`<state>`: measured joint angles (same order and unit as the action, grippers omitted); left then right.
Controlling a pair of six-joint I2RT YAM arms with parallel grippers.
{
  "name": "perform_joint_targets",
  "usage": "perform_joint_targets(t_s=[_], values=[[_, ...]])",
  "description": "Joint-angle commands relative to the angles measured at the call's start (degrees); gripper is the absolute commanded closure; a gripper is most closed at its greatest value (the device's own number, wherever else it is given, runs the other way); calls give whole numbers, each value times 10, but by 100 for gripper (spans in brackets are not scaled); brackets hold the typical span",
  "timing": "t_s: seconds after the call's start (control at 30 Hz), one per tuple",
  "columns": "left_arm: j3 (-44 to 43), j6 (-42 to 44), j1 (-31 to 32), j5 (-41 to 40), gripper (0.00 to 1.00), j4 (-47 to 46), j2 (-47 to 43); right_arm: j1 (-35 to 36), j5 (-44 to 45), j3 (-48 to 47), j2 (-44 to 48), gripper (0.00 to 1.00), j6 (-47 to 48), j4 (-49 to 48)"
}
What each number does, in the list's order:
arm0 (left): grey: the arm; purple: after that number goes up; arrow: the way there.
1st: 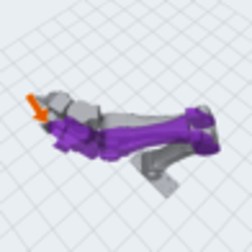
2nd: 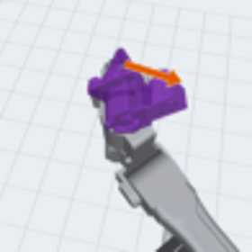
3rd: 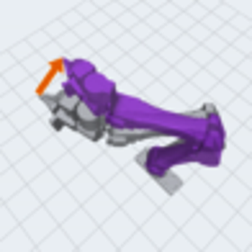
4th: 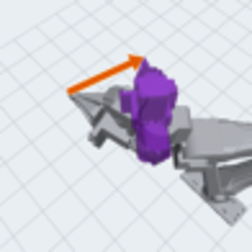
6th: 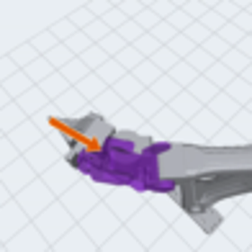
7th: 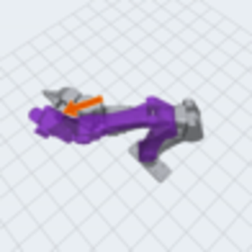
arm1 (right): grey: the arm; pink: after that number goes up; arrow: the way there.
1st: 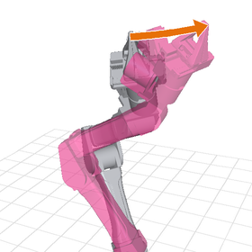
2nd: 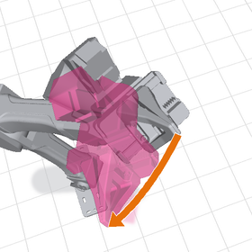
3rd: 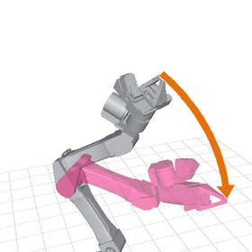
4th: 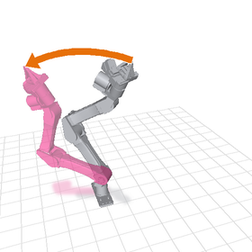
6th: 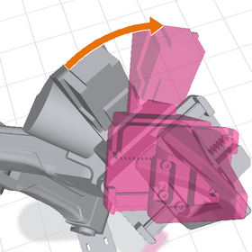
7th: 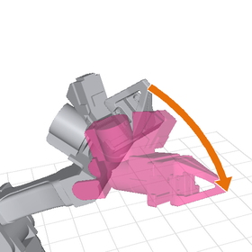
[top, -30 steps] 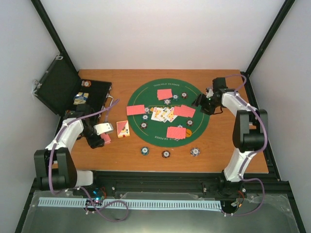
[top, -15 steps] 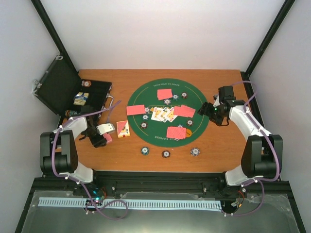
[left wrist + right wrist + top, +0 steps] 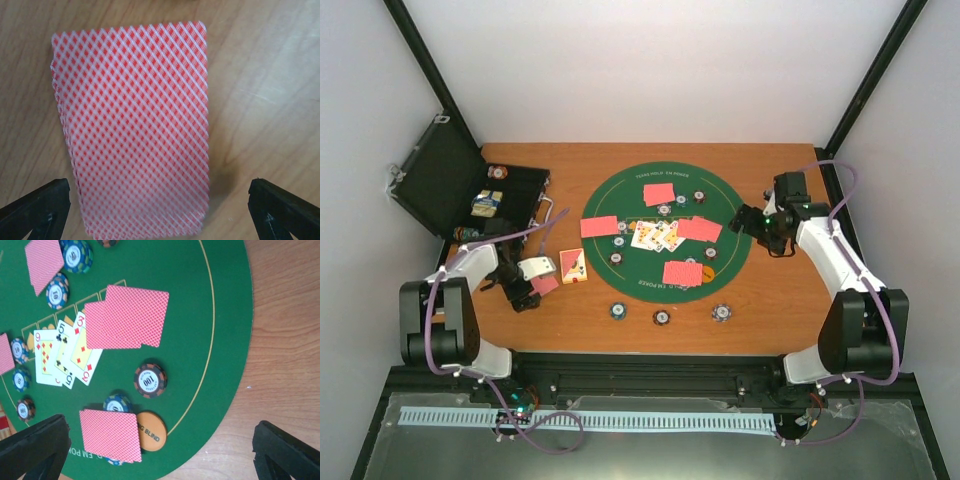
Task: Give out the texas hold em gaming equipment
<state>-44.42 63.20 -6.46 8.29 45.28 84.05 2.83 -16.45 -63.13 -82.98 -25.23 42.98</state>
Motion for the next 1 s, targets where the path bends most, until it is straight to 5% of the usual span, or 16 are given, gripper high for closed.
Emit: perform_joint_targets(t_s=[0.0,0.23,0.37,0.53,0.67,0.83,0.97], values=[[-40,20,2,19,0,75,-29,-9,8,-32,3,0,13,15],[-143,-16,3,95,0,165,-54,-24,37,-53,10,0,18,10],[-197,-138,2,180,0,120,-76,-28,130,-46,28,0,13,-10],[-124,-374,2,242,0,-125,-108,-28,278,74,110,0,35,-171],[-7,-494,1,202,0,-369,-121,-29,384,179,155,0,39,-319],[69,-575,2,147,0,-575,-70,-55,350,191,88,0,-24,-356],[121,-646,2,120,0,-723,-44,-56,367,274,99,0,47,-509]])
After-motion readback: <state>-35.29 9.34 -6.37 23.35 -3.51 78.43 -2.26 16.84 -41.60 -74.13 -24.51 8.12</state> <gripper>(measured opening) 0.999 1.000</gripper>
